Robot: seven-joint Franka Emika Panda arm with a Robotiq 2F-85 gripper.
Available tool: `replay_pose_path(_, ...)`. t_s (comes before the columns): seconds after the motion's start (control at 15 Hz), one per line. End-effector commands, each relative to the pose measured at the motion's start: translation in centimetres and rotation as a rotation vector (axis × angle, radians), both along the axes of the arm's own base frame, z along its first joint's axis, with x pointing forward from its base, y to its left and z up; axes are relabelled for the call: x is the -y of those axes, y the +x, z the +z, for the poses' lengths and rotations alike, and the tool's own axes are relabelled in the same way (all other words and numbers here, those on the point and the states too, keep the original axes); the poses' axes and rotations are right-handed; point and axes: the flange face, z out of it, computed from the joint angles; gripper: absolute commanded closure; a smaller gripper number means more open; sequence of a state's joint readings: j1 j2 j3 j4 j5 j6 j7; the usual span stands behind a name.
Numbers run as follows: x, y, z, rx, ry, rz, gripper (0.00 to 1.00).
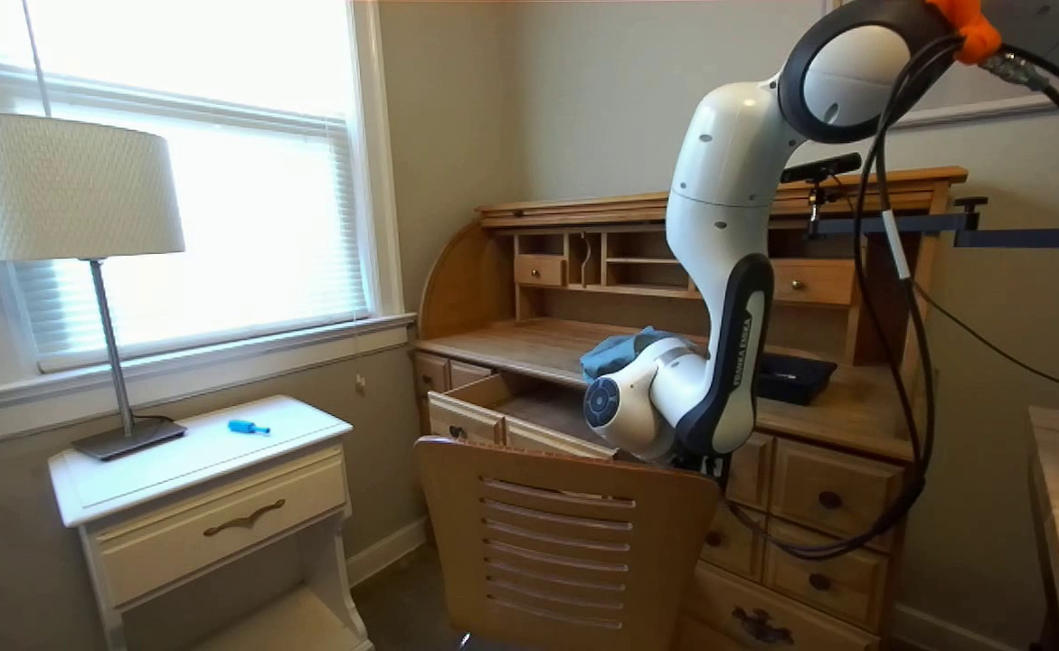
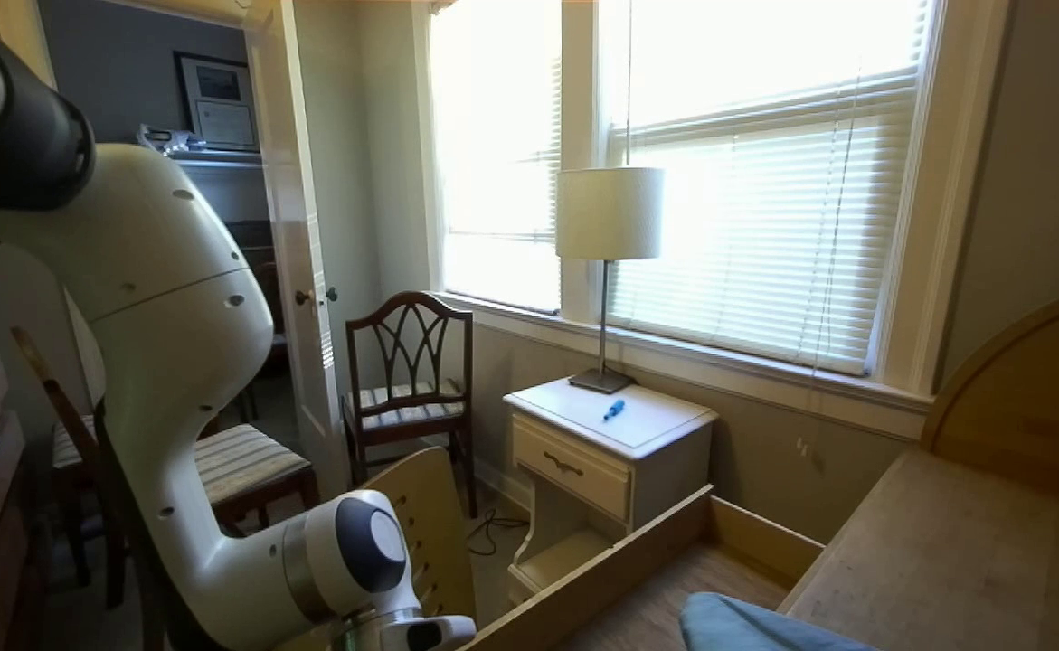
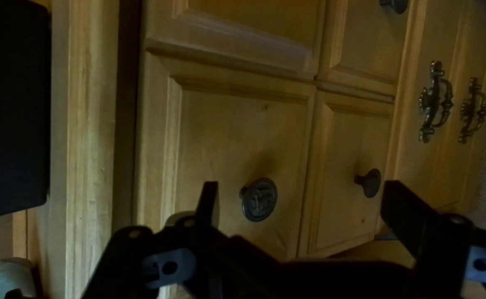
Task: Open the topmost drawer on the right.
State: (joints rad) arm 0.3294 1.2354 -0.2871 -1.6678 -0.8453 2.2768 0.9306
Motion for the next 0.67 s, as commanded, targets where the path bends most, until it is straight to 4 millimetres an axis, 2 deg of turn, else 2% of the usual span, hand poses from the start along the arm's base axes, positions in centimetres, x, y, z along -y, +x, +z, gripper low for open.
replay_pose_path(0.0,0.4,1.1,-1.8,0.063,-0.035,0.006,0.00)
replay_pose_path(0.27,0.6,1.2,-2.1,0.083,0.033,0.049,0.00)
replay_pose_path(0.6,2.0,0.8,-1.6,0.090,0.027,0.059,0.00)
